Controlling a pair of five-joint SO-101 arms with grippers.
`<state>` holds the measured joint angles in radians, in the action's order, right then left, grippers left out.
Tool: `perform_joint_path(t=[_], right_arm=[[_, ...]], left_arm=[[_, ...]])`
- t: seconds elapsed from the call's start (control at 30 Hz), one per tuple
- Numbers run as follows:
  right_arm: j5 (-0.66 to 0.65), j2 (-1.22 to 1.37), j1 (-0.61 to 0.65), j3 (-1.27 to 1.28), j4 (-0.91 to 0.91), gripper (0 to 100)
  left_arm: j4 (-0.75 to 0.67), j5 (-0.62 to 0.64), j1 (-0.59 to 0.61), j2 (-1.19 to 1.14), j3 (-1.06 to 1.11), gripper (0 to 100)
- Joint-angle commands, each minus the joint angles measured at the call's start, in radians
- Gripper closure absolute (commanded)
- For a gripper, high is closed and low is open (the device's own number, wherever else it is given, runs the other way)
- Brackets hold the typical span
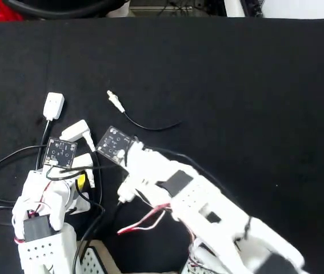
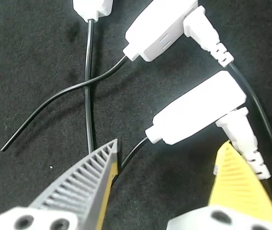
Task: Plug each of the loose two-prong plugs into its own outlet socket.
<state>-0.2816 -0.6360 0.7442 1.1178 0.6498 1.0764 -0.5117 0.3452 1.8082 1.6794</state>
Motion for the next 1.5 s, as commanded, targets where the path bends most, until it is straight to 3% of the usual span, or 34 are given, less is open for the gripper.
perform_joint_path(t=[0.0, 0.3, 0.4, 0.6, 0.7, 1.13, 1.33, 1.47], right_arm=[[0.014, -0.245, -0.021, -0.047, 0.100, 98.7], [0.038, -0.671, -0.058, -0.045, 0.238, 98.7], [0.031, -0.792, -0.109, -0.039, 0.241, 98.7], [0.000, -0.728, -0.095, -0.039, 0.304, 98.7], [-0.012, -0.711, -0.094, -0.024, 0.302, 98.7], [-0.014, -0.727, -0.091, 0.105, 0.222, 98.7], [-0.008, -0.727, -0.091, 0.108, 0.221, 98.7], [-0.003, -0.727, -0.092, 0.127, 0.238, 98.7]], left_arm=[[0.008, 0.003, -0.007, 0.011, 0.019, 68], [0.012, 0.005, -0.015, 0.011, -0.001, 68], [0.009, 0.018, -0.082, 0.011, -0.091, 68], [-0.184, 0.373, -0.318, 0.003, -0.341, 68], [-0.258, 0.493, -0.423, 0.003, -0.400, 68], [-0.026, 0.505, -0.753, 0.002, -0.613, 68], [-0.020, 0.496, -0.757, -0.021, -0.558, 68], [0.054, 0.493, -0.564, -0.048, -0.581, 68]])
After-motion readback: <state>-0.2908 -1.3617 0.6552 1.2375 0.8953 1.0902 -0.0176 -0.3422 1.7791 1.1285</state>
